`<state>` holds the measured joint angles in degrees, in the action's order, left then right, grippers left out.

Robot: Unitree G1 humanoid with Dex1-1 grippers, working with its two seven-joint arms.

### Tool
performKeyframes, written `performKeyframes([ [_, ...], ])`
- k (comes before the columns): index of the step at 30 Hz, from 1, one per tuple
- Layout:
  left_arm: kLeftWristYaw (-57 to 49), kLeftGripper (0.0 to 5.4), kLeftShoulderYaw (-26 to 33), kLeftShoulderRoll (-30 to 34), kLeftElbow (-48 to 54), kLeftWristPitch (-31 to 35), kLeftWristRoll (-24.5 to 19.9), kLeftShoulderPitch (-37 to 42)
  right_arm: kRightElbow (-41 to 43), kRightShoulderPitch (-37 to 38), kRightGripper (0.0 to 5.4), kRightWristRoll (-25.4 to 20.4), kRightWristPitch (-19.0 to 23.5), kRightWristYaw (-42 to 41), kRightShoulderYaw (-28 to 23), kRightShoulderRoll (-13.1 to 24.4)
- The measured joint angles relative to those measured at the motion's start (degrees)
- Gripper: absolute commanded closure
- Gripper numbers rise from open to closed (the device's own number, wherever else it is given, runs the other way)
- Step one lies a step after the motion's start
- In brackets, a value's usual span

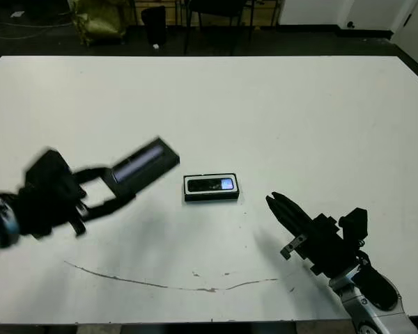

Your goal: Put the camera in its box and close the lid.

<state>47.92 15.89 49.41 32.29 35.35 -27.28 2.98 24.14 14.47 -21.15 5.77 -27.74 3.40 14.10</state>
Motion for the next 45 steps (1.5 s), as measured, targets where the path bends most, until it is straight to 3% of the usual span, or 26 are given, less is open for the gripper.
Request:
performKeyframes([
  [6,7.27,3.21,-3.92,1.98,-9.53,-5.65,-1.62,13.35,-0.31,0.0,5.4,-0.04,0.03,0.09,0.03,-0.11],
  [12,11.67,3.21,-15.92,0.76,-18.97,-10.0,4.72,27.27,0.97,0.08,5.4,0.35,3.01,2.0,-0.12,0.05],
  [20,15.51,3.21,-28.43,-7.96,-31.72,-12.94,11.71,38.07,1.85,0.02,5.4,0.4,4.88,2.61,-0.45,0.11],
  [32,22.15,3.21,-37.56,-18.13,-48.38,-20.83,20.56,44.75,1.63,-0.4,5.4,-0.18,6.42,2.74,-1.51,0.12],
  [45,26.59,3.21,-40.63,-21.25,-53.92,-22.96,26.55,45.41,2.18,-0.41,5.4,0.14,6.63,2.93,-1.95,0.12],
])
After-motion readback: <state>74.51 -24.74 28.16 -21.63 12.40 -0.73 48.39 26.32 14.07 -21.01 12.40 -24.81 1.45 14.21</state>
